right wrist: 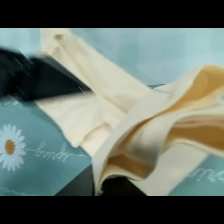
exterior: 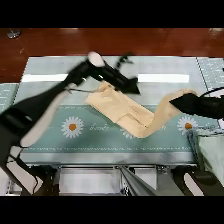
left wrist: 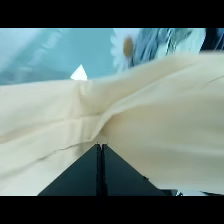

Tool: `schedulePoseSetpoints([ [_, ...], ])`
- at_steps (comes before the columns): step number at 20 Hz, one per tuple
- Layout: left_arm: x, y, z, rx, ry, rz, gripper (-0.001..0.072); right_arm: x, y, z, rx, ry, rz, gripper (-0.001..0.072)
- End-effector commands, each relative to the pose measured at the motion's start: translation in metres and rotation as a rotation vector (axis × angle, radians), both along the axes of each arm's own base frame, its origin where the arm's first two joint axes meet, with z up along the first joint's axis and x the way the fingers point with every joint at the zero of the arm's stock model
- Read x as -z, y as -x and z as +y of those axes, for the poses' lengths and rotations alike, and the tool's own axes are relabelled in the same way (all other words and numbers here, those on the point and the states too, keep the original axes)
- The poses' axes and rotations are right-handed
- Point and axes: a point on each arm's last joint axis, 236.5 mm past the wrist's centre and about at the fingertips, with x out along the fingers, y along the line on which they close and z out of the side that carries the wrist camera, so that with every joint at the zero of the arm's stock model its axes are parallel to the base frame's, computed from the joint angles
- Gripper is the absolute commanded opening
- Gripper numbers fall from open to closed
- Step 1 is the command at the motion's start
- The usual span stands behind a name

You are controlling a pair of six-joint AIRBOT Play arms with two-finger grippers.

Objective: Fold the shirts.

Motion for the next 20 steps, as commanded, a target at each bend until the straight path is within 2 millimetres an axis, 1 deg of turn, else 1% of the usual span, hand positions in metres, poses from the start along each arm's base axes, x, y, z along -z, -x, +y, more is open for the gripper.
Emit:
schedulePoseSetpoints([
  [1,-0.066,-0.069,0.141,-0.212,-0.042,-0.114,0.0022,-0.002,-0.023,0.049,-0.095,-0.068,-0.004,0.0025],
  [2,-0.085,-0.081,0.183,-0.290,-0.083,-0.181,0.0022,-0.002,-0.036,0.068,-0.128,-0.073,-0.011,0.0025],
  [3,-0.107,-0.086,0.222,-0.370,-0.108,-0.243,0.0023,-0.001,-0.051,0.089,-0.165,-0.074,-0.011,0.0025],
  [4,-0.128,-0.082,0.251,-0.421,-0.116,-0.314,0.0023,0.003,-0.065,0.110,-0.200,-0.075,0.001,0.0024],
  [5,-0.144,-0.073,0.274,-0.467,-0.122,-0.372,0.0023,0.011,-0.080,0.132,-0.238,-0.070,0.020,0.0025],
  [6,-0.153,-0.056,0.292,-0.500,-0.135,-0.417,0.0023,0.019,-0.092,0.154,-0.275,-0.065,0.040,0.0025],
  [7,-0.148,-0.032,0.304,-0.509,-0.170,-0.434,0.0023,0.030,-0.106,0.177,-0.310,-0.060,0.060,0.0025],
  [8,-0.133,-0.008,0.312,-0.517,-0.218,-0.430,0.0023,0.041,-0.118,0.198,-0.339,-0.056,0.075,0.0024],
  [9,-0.113,0.015,0.317,-0.534,-0.258,-0.416,0.0023,0.054,-0.129,0.219,-0.363,-0.054,0.095,0.0025],
  [11,-0.071,0.062,0.313,-0.576,-0.260,-0.372,0.0023,0.078,-0.145,0.255,-0.397,-0.068,0.137,0.0024],
  [13,-0.029,0.098,0.308,-0.616,-0.254,-0.315,0.0023,0.103,-0.153,0.284,-0.416,-0.084,0.188,0.0025],
  [14,-0.012,0.110,0.308,-0.638,-0.255,-0.288,0.0023,0.114,-0.155,0.296,-0.429,-0.091,0.199,0.0100],
  [15,0.003,0.119,0.308,-0.657,-0.256,-0.260,0.0023,0.122,-0.156,0.302,-0.432,-0.100,0.220,0.0424],
  [16,0.015,0.125,0.308,-0.661,-0.260,-0.241,0.0023,0.124,-0.156,0.300,-0.446,-0.105,0.237,0.0624],
  [17,0.023,0.129,0.307,-0.661,-0.263,-0.216,0.0023,0.119,-0.159,0.288,-0.447,-0.100,0.251,0.0624],
  [18,0.027,0.131,0.307,-0.660,-0.265,-0.205,0.0023,0.109,-0.164,0.268,-0.447,-0.096,0.267,0.0624],
  [20,0.027,0.128,0.308,-0.668,-0.266,-0.209,0.0023,0.070,-0.168,0.207,-0.456,-0.079,0.286,0.0624],
])
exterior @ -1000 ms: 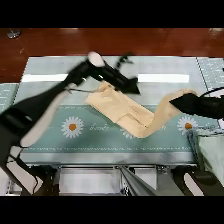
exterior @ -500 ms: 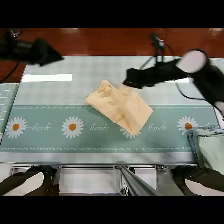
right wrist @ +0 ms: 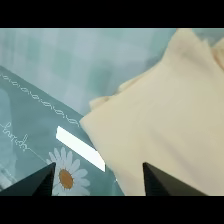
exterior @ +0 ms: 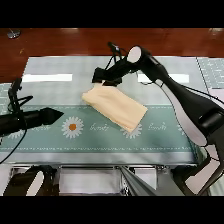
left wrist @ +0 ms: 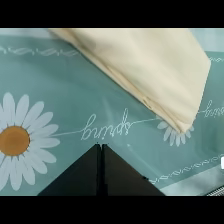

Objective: Fold the shirts.

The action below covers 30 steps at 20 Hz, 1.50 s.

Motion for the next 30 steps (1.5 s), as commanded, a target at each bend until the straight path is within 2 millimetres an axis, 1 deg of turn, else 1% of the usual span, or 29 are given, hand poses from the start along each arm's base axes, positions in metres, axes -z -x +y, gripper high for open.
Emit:
schedulePoseSetpoints([
  [1,0.017,0.006,0.003,-0.031,0.000,0.011,0.0023,-0.046,0.008,-0.086,-0.061,0.055,0.033,0.0624],
  [2,0.017,0.006,0.003,-0.033,-0.001,0.010,0.0023,-0.064,0.017,-0.130,-0.070,0.136,0.006,0.0624],
  [3,0.016,0.005,0.003,-0.035,-0.001,0.008,0.0024,-0.074,0.025,-0.183,-0.028,0.280,-0.030,0.0624],
  [4,0.017,0.005,0.003,-0.035,-0.001,0.008,0.0024,-0.080,0.033,-0.235,0.071,0.416,-0.064,0.0624],
  [5,0.016,0.005,0.003,-0.035,-0.001,0.007,0.0024,-0.081,0.043,-0.272,0.199,0.481,-0.089,0.0624],
  [6,0.016,0.005,0.003,-0.033,-0.004,0.005,0.0024,-0.074,0.055,-0.294,0.344,0.474,-0.112,0.0624],
  [7,0.016,0.004,0.004,-0.038,-0.004,0.000,0.0024,-0.057,0.070,-0.305,0.498,0.415,-0.137,0.0624],
  [8,0.016,0.002,0.005,-0.043,-0.004,-0.005,0.0023,-0.028,0.092,-0.306,0.658,0.320,-0.117,0.0623],
  [9,0.015,0.001,0.006,-0.048,-0.006,-0.011,0.0024,0.005,0.114,-0.293,0.785,0.182,-0.067,0.0623],
  [11,0.013,-0.004,0.007,-0.063,-0.005,-0.026,0.0024,0.065,0.153,-0.260,0.920,-0.059,0.118,0.0618],
  [12,0.012,-0.006,0.008,-0.071,-0.002,-0.034,0.0023,0.086,0.167,-0.246,0.927,-0.114,0.189,0.0613],
  [13,0.010,-0.009,0.008,-0.081,0.003,-0.043,0.0023,0.100,0.178,-0.233,0.896,-0.131,0.234,0.0613],
  [14,0.010,-0.011,0.009,-0.087,0.003,-0.046,0.0023,0.110,0.187,-0.220,0.836,-0.121,0.269,0.0614],
  [15,0.011,-0.011,0.009,-0.088,0.003,-0.044,0.0024,0.117,0.190,-0.209,0.791,-0.111,0.294,0.0613],
  [16,0.012,-0.011,0.009,-0.088,0.003,-0.038,0.0023,0.122,0.187,-0.201,0.760,-0.099,0.308,0.0614],
  [18,0.014,-0.011,0.009,-0.087,0.004,-0.031,0.0023,0.132,0.171,-0.193,0.720,-0.075,0.326,0.0613],
  [20,0.014,-0.011,0.009,-0.087,0.005,-0.030,0.0024,0.142,0.161,-0.179,0.651,-0.061,0.383,0.0613],
  [21,0.014,-0.011,0.009,-0.087,0.004,-0.031,0.0024,0.143,0.157,-0.170,0.609,-0.071,0.406,0.0613],
  [22,0.014,-0.011,0.009,-0.087,0.004,-0.030,0.0024,0.144,0.149,-0.162,0.575,-0.081,0.424,0.0589],
  [23,0.015,-0.012,0.009,-0.087,0.004,-0.028,0.0023,0.144,0.141,-0.153,0.540,-0.090,0.435,0.0465],
  [24,0.015,-0.012,0.009,-0.087,0.004,-0.025,0.0024,0.141,0.135,-0.142,0.491,-0.103,0.441,0.0379],
  [25,0.016,-0.012,0.009,-0.087,0.005,-0.022,0.0023,0.132,0.127,-0.131,0.417,-0.120,0.417,0.0135],
  [26,0.017,-0.012,0.009,-0.087,0.005,-0.019,0.0024,0.113,0.117,-0.118,0.303,-0.146,0.351,0.0025],
  [27,0.017,-0.012,0.009,-0.087,0.005,-0.018,0.0024,0.090,0.104,-0.111,0.228,-0.160,0.294,0.0024],
  [28,0.017,-0.012,0.009,-0.087,0.005,-0.017,0.0023,0.067,0.088,-0.109,0.175,-0.142,0.222,0.0024],
  [29,0.017,-0.012,0.009,-0.087,0.005,-0.018,0.0024,0.041,0.071,-0.112,0.147,-0.103,0.152,0.0024],
  [30,0.017,-0.012,0.009,-0.087,0.005,-0.018,0.0024,0.011,0.051,-0.118,0.152,-0.062,0.085,0.0024],
])
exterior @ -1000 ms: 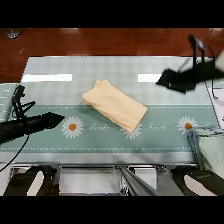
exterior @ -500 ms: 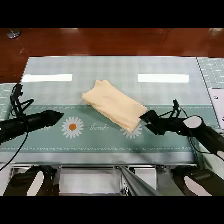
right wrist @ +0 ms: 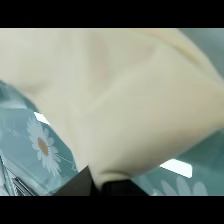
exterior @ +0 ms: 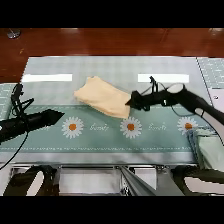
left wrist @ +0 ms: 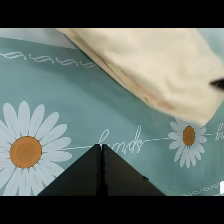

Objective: Fold the shirts.

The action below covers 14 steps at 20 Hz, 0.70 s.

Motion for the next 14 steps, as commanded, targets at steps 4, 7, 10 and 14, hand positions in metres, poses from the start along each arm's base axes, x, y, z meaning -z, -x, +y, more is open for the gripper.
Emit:
schedulePoseSetpoints([
  [4,0.001,0.000,0.000,0.001,0.000,0.003,0.0024,-0.189,-0.081,-0.040,-0.078,0.200,-0.384,0.0024],
  [7,0.001,0.000,0.000,0.001,0.000,0.003,0.0024,-0.255,-0.085,-0.108,0.029,0.334,-0.443,0.0024],
  [10,0.001,0.000,0.000,0.001,0.000,0.003,0.0024,-0.292,-0.067,-0.182,0.194,0.407,-0.425,0.0024],
  [14,0.001,0.000,0.000,0.001,-0.001,0.003,0.0024,-0.314,-0.011,-0.270,0.394,0.497,-0.331,0.0024],
])
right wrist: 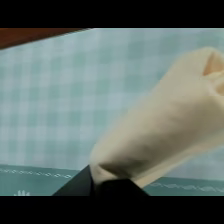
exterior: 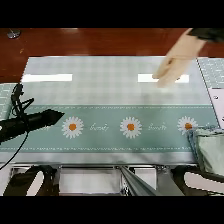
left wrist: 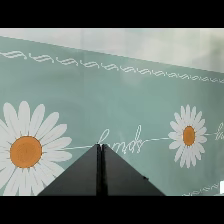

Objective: Fold the shirts.

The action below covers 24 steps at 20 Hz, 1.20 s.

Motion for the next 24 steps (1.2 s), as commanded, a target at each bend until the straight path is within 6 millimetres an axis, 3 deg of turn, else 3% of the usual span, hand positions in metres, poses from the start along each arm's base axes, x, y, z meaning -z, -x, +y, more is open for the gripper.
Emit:
schedulePoseSetpoints([
  [1,0.000,0.000,0.000,0.000,-0.001,0.000,0.0024,-0.010,0.066,-0.088,0.250,0.090,0.114,0.0024],
  [2,0.000,-0.001,0.000,-0.001,-0.001,-0.002,0.0024,-0.007,0.089,-0.117,0.342,0.139,0.164,0.0024],
  [5,-0.001,-0.004,0.002,-0.012,-0.004,-0.013,0.0024,0.001,0.141,-0.157,0.536,0.145,0.203,0.0024],
  [9,-0.001,-0.005,0.003,-0.017,-0.006,-0.018,0.0024,0.051,0.243,-0.197,0.843,0.203,0.381,0.0024],
  [13,-0.001,-0.005,0.003,-0.017,-0.006,-0.018,0.0024,0.100,0.367,-0.212,1.133,0.340,0.632,0.0025],
  [15,-0.002,-0.006,0.003,-0.019,-0.006,-0.021,0.0024,0.127,0.398,-0.198,1.226,0.317,0.719,0.0038],
  [16,-0.002,-0.006,0.003,-0.019,-0.006,-0.020,0.0024,0.139,0.405,-0.194,1.246,0.304,0.747,0.0290],
  [17,-0.002,-0.006,0.003,-0.019,-0.006,-0.020,0.0024,0.145,0.409,-0.196,1.255,0.311,0.766,0.0591],
  [19,-0.003,-0.009,0.006,-0.031,-0.009,-0.032,0.0024,0.141,0.392,-0.215,1.239,0.325,0.696,0.0627],
  [21,-0.016,-0.026,0.015,-0.071,-0.019,-0.079,0.0024,0.121,0.346,-0.235,1.162,0.285,0.551,0.0612],
  [22,-0.031,-0.039,0.019,-0.082,-0.024,-0.107,0.0023,0.104,0.311,-0.243,1.102,0.236,0.438,0.0488],
  [23,-0.050,-0.054,0.023,-0.086,-0.027,-0.137,0.0023,0.077,0.259,-0.244,0.981,0.176,0.268,0.0261],
  [24,-0.078,-0.073,0.025,-0.084,-0.032,-0.185,0.0023,0.043,0.204,-0.232,0.833,0.112,0.086,0.0057],
])
